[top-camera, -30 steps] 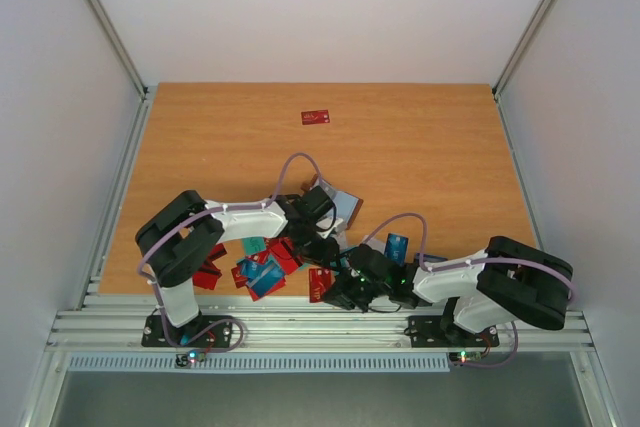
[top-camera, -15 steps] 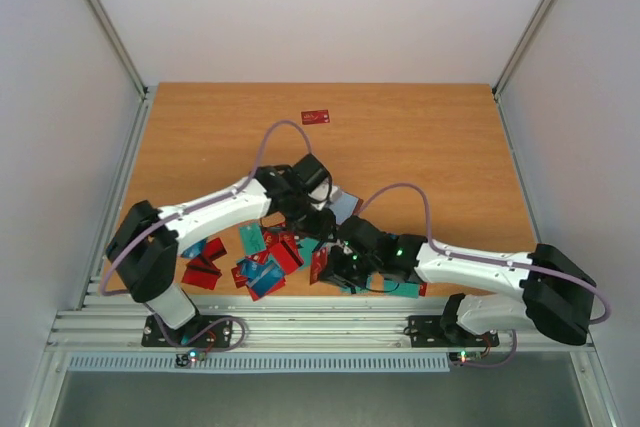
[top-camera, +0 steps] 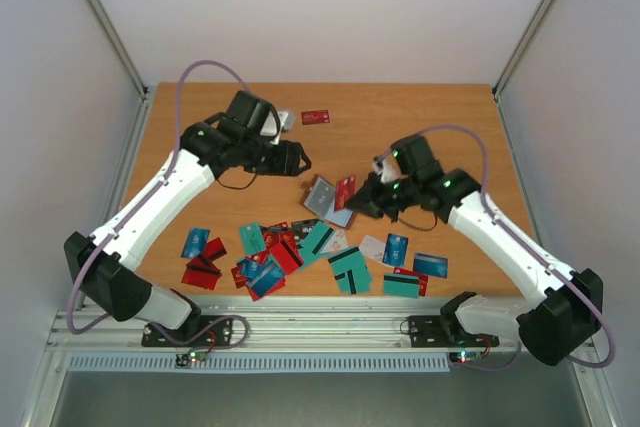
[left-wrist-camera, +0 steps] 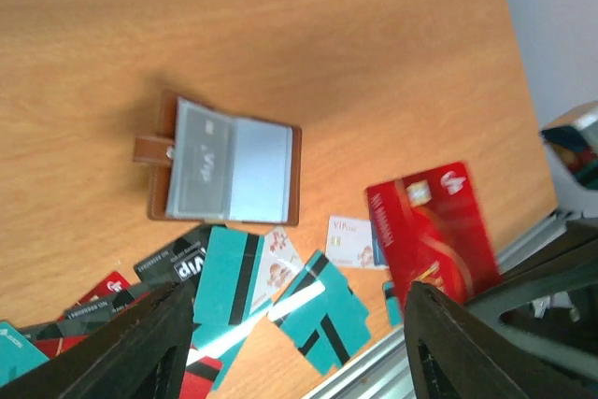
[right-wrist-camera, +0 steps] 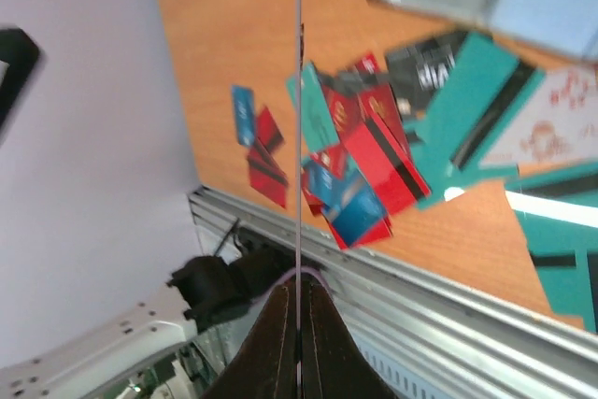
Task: Put the credit cards into the card holder
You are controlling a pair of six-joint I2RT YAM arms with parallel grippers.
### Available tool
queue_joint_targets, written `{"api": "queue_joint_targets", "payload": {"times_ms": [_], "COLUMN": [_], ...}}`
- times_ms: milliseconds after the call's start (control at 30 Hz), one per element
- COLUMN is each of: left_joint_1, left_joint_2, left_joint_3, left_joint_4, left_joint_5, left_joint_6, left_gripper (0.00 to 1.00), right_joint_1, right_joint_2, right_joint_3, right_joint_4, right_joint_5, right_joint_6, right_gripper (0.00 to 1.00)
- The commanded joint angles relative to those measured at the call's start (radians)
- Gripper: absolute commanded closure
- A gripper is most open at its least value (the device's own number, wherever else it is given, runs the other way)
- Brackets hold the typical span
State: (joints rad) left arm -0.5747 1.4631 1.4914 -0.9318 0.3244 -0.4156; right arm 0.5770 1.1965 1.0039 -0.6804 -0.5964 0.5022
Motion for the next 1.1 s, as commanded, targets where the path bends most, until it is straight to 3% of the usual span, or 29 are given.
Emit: {"api": "queue_joint_targets", "payload": {"times_ms": [0,233,333,500,700,900,1067], "left_joint_1": [0.053,0.091,0.093,0.095,0.097,0.1,0.099], "left_joint_2": [0.021,0.077,0.085,0.094,0.066,0.088,0.104], "left_joint_3": [0.08,0.127,0.125,0.106,0.018,-0.004,-0.037], "left_joint_4": [-0.033,0.063,0.12,0.202,0.473,0.619,0.848], "left_joint_5": [0.01,0.141,0.193,0.284,0.464,0.532,0.571], "left_joint_6": [-0.019,-0.032,-0.055,-0.115,-0.259,-0.347,-0.473], "left_gripper": [0.36,0.37,0.37,0.4,0.43,0.48,0.52], "right_joint_1": [-0.149,-0.298,-0.313,-0.332,-0.367,-0.384,-0.384], "right_joint_2": [0.09,0.228,0.256,0.253,0.188,0.128,0.109], "right_joint_3": [0.161,0.303,0.309,0.353,0.31,0.241,0.215], "right_joint_4": [-0.161,-0.035,0.071,0.109,0.164,0.37,0.497], "right_joint_5": [-0.182,-0.285,-0.308,-0.315,-0.371,-0.457,-0.501], "right_joint_6": [-0.233,-0.265,-0.233,-0.212,-0.182,-0.04,0.04], "right_gripper": [0.99,0.99,0.99,0.99,0.99,0.99,0.99]}}
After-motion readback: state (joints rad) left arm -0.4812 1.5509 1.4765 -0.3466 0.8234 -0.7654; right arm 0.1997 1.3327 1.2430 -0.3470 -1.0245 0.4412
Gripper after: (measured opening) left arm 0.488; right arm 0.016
